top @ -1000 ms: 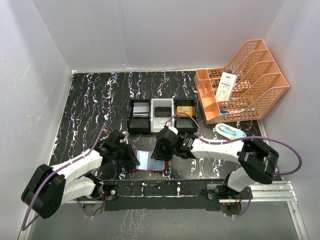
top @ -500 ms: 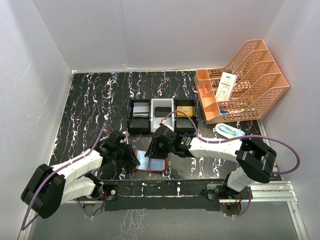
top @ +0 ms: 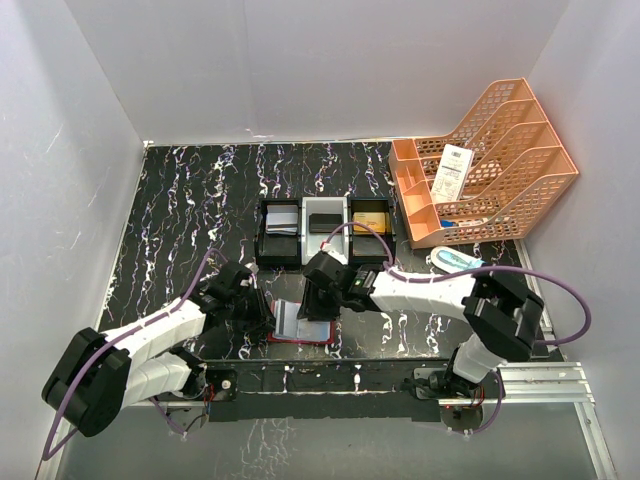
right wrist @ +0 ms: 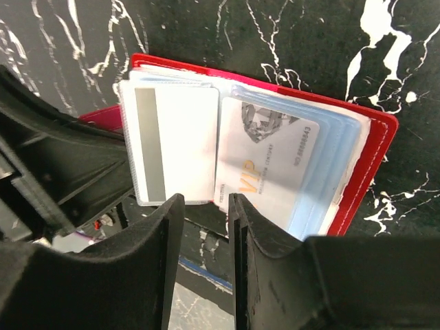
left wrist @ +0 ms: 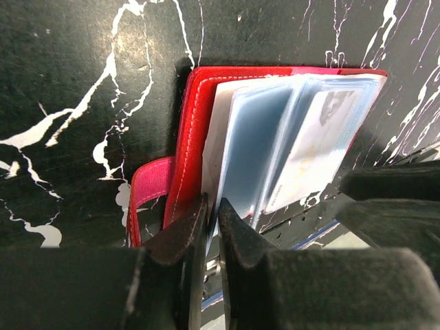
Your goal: Take the credit cards out of the card holder
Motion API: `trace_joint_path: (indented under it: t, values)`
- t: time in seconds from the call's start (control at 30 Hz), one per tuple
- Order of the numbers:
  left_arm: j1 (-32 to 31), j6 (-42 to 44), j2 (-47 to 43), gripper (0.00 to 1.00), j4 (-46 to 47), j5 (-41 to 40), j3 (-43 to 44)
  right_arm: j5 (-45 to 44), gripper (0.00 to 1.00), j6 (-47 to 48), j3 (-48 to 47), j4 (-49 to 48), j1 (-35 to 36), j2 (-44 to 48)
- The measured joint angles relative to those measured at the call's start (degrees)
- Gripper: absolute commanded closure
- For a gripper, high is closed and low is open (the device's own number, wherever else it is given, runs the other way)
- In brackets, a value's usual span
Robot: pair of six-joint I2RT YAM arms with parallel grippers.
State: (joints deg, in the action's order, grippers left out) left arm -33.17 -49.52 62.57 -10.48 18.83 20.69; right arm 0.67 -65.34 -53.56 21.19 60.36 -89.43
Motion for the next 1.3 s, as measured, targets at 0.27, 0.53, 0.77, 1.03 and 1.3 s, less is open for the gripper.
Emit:
trace_joint_path:
  t: [0.27,0.53,0.77,1.03,1.3]
  values:
    - [-0.52,-0.31,-0.48,0.67,-1.84,-1.11,0.83,-0.04,0.66,0.33,0.00,1.20,0.09,-2.84]
    - [-0.72,-1.70,-7.54,0.48,-13.18,-8.79,4.70,-2.47,0.64,-0.79,2.47,-0.04,0.07,1.99]
    - [-0.72,-2.03,-13.20,0.48,-19.63,-13.79,11.56,0.28,0.65,-0.46,2.56,-6.45,0.07,2.01]
    - [-0.72,-1.49,-13.25,0.52,-11.98,-6.49,10.97,0.35,0.69,-0.68,2.27,-7.23,0.07,-0.70]
    - [-0.72,-2.99,-6.03,0.53,-0.96,3.21,5.38,-2.27,0.74,-1.14,4.28,-6.43,-0.02,0.31]
